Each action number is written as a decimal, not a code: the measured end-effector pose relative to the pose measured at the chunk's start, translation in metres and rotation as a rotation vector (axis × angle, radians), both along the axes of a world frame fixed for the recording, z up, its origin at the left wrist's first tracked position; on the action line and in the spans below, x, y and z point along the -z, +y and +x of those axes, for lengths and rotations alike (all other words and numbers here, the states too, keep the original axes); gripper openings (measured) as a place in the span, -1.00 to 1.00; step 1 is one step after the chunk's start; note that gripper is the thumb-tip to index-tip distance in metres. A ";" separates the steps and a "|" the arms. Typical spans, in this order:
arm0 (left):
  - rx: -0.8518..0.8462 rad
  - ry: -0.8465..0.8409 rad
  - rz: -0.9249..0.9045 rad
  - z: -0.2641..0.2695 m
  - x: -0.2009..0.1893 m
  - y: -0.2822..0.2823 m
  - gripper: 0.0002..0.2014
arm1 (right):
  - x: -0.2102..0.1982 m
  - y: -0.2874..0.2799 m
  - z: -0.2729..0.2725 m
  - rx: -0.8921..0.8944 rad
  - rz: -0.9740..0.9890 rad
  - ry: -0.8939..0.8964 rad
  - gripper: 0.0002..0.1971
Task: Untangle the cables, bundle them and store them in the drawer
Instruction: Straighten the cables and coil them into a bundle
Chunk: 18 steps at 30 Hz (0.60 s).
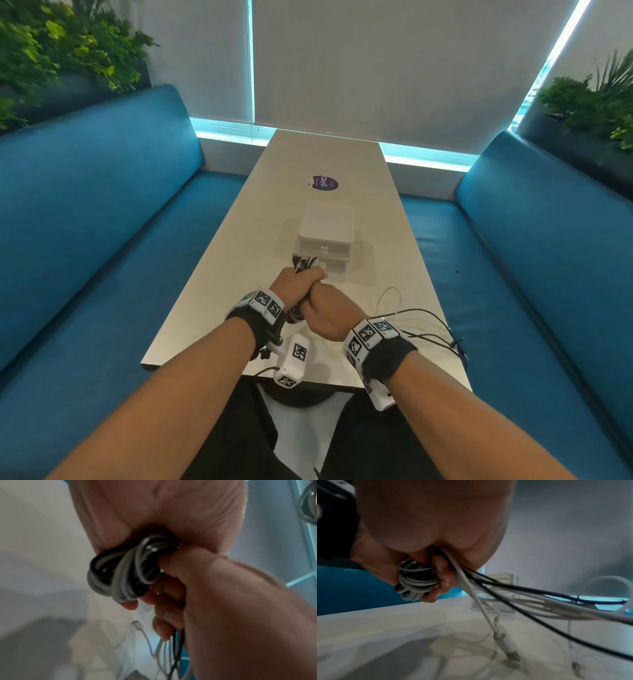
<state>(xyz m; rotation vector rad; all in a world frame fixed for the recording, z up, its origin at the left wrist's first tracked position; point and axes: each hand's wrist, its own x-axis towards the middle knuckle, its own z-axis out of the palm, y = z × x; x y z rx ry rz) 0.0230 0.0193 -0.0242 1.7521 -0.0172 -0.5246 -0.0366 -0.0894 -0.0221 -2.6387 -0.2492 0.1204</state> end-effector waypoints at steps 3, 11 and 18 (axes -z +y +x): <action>-0.063 -0.091 0.038 0.000 -0.004 0.000 -0.64 | -0.002 -0.003 -0.001 -0.002 0.075 -0.013 -0.83; -0.167 -0.226 0.022 0.006 -0.003 0.004 -0.49 | -0.004 -0.015 0.002 0.049 0.154 -0.052 -0.72; -0.371 -0.044 -0.446 0.016 -0.029 0.017 -0.61 | 0.004 -0.024 -0.005 0.078 0.076 0.046 -0.66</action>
